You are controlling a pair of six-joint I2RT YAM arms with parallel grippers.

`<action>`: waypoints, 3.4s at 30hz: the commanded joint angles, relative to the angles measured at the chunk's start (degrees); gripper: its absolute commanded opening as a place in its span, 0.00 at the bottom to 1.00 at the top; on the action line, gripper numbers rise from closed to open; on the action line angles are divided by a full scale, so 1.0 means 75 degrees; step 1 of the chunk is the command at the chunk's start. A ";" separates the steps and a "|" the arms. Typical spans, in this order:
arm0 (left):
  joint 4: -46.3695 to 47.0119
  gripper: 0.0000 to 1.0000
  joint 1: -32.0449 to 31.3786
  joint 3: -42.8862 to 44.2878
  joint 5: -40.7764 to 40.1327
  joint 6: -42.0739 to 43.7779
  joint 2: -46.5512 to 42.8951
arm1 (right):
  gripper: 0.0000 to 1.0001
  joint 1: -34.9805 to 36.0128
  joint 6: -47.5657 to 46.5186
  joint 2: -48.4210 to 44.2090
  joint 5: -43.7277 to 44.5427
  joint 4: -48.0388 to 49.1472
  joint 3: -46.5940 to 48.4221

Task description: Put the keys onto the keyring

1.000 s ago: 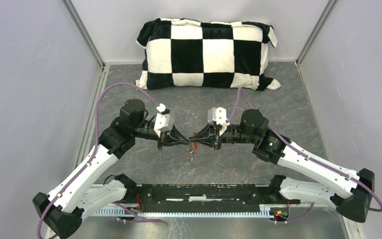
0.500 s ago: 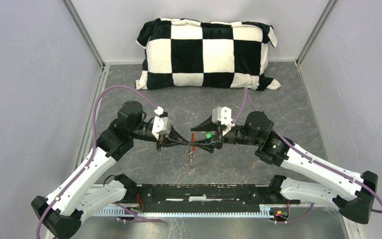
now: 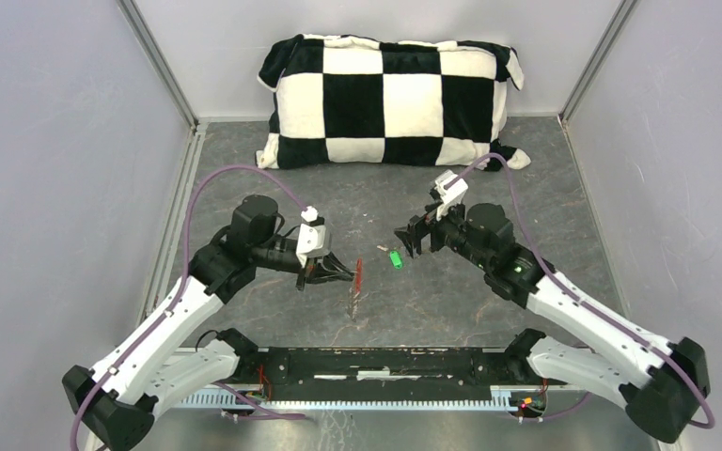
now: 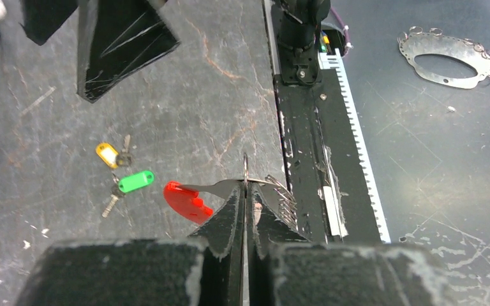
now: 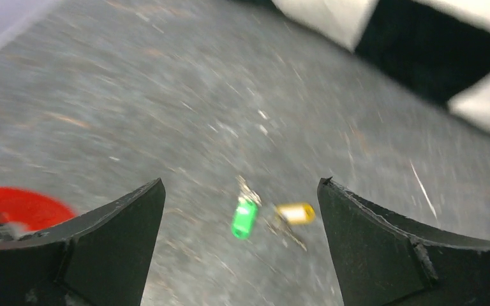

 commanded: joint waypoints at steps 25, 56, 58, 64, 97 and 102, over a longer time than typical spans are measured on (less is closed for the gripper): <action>-0.1259 0.02 -0.0003 0.0410 -0.0846 0.0047 0.0388 | 0.64 -0.1831 -0.4806 0.4725 -0.4622 0.0824 0.0155; -0.1371 0.02 -0.0004 0.0715 -0.1047 -0.0081 0.0506 | 0.44 -0.2286 -0.7459 0.6698 -0.5904 -0.1455 0.2026; -0.1370 0.02 -0.0003 0.0703 -0.1061 -0.0076 0.0512 | 0.41 -0.2273 -0.7434 0.6742 -0.5906 -0.1469 0.2070; -0.1378 0.02 -0.0005 0.0745 -0.1099 -0.0099 0.0506 | 0.35 -0.2268 -0.7452 0.6807 -0.5820 -0.1706 0.2170; -0.1405 0.02 0.0007 0.0850 -0.1860 -0.0685 0.0197 | 0.01 -0.0861 -0.1945 0.3717 -0.4896 0.0705 -0.0116; -0.1398 0.02 -0.0002 0.0773 -0.2280 -0.0767 0.0111 | 0.01 0.0398 -0.0787 0.2299 -0.3591 0.0896 -0.0776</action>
